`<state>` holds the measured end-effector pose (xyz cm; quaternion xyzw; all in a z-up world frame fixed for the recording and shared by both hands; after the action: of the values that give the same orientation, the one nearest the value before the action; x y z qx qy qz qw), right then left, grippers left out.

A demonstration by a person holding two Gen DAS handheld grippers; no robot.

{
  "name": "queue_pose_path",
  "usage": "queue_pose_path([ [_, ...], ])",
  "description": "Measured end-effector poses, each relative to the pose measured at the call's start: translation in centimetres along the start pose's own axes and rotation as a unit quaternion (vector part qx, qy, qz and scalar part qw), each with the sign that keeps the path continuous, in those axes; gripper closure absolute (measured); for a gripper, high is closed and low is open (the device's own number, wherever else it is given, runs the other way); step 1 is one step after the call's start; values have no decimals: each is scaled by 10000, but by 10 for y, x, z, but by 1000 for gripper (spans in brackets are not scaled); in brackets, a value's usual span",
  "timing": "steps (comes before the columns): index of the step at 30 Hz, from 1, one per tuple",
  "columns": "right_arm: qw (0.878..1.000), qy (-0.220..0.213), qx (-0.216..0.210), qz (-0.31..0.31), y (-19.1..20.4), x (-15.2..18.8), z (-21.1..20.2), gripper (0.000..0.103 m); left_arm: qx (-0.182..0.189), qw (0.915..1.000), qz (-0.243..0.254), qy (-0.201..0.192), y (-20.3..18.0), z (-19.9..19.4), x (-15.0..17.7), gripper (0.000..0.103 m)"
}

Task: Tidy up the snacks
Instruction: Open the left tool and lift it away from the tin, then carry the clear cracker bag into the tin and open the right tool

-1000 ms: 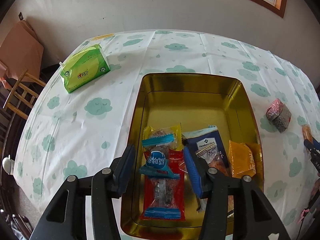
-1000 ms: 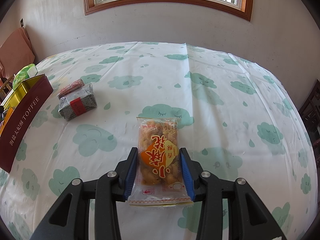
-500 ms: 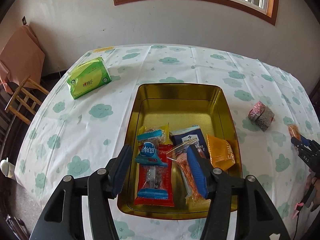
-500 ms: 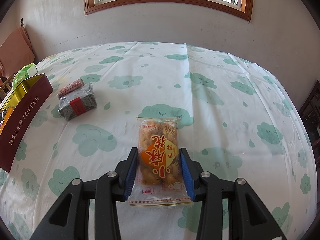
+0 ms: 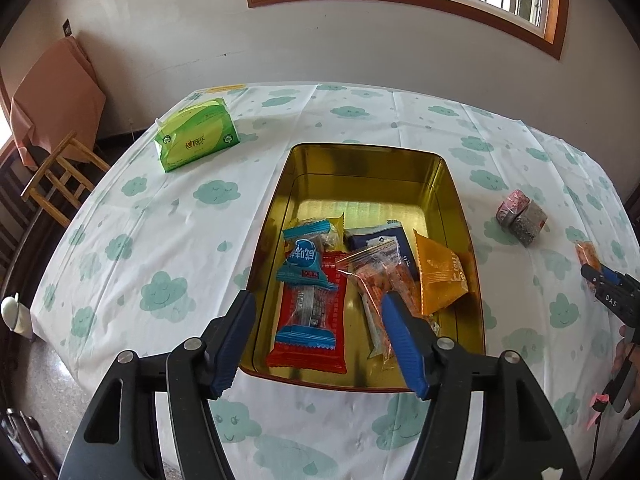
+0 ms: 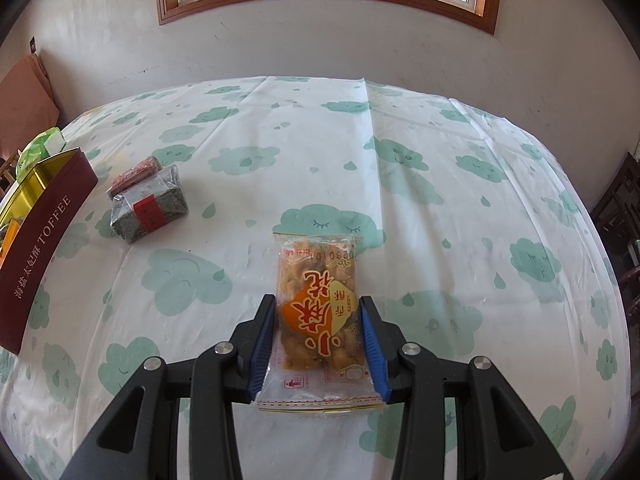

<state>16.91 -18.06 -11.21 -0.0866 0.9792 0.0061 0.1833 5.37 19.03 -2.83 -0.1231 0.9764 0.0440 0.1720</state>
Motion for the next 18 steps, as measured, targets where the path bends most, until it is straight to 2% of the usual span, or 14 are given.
queue_pose_path([
  [3,9999,97,60,90,0,-1,0,63,78,9999,-100,-69,5,-3,4,39],
  [9,9994,177,222,195,0,-1,-1,64,-121,9996,-182,-203,17,-8,9,38],
  [11,9992,199,255,240,1,-1,-2,65,-128,9994,-216,-222,21,-8,11,31],
  [18,9988,111,339,331,9,0,-12,65,-234,9989,-249,-317,34,-10,17,27],
])
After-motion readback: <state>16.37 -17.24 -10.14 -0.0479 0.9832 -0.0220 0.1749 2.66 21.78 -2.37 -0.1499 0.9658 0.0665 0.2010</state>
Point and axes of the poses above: each gripper's, at about its wrist camera, not at the fingertips, and z roughly the way its jaws point, y to its left, x to its underside, the point moved 8 cm from there along z, roughly the way its jaws point, and after that the axes turned 15 degrees about y, right-handed, at the moved point
